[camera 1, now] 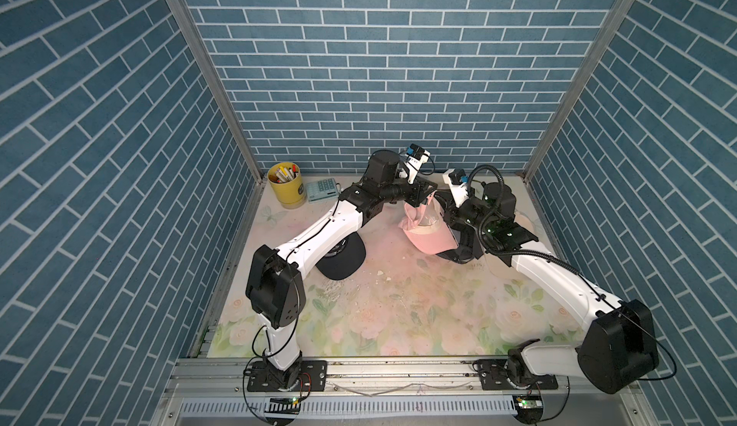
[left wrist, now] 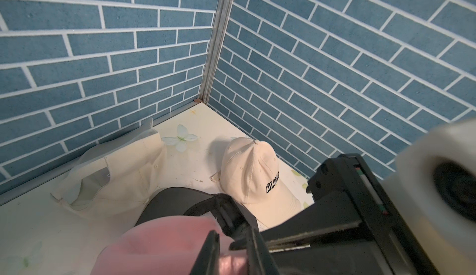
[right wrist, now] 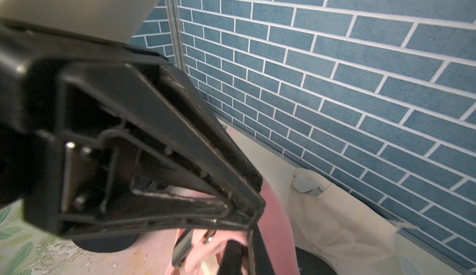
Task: Open the adjustable buckle of the baseball cap
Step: Open the adjustable buckle on the baseball cap.
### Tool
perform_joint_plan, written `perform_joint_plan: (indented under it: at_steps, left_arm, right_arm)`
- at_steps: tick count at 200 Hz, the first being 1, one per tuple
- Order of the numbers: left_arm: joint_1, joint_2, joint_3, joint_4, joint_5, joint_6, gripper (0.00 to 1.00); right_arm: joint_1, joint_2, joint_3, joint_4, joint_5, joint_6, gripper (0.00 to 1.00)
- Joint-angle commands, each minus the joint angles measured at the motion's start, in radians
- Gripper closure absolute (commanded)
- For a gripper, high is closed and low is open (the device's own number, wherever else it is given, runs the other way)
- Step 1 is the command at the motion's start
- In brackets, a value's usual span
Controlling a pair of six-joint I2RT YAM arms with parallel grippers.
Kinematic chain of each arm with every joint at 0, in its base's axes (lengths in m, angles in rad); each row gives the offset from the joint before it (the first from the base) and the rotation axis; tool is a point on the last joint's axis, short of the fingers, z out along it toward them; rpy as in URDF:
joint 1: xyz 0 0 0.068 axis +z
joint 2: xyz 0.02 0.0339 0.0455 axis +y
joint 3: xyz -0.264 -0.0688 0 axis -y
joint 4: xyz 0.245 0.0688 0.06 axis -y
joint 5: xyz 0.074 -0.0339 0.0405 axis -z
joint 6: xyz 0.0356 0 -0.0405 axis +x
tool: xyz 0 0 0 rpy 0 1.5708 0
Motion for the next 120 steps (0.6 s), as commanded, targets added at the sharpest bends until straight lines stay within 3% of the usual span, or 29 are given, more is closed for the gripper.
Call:
perform_joint_plan:
  at_steps: [1, 44, 120]
  left_arm:
    - [0.001, -0.036, -0.006, -0.009, -0.015, 0.012, 0.84]
    - [0.003, -0.044, -0.013, -0.025, -0.038, 0.024, 1.00]
    - [0.016, -0.134, -0.063, 0.018, -0.179, 0.025, 1.00]
  right_arm:
    - [0.004, -0.026, 0.000, 0.050, 0.026, -0.053, 0.99]
    - [0.002, -0.021, 0.002, 0.049, 0.060, -0.053, 1.00]
    - [0.001, 0.023, 0.013, 0.069, 0.164, 0.041, 1.00]
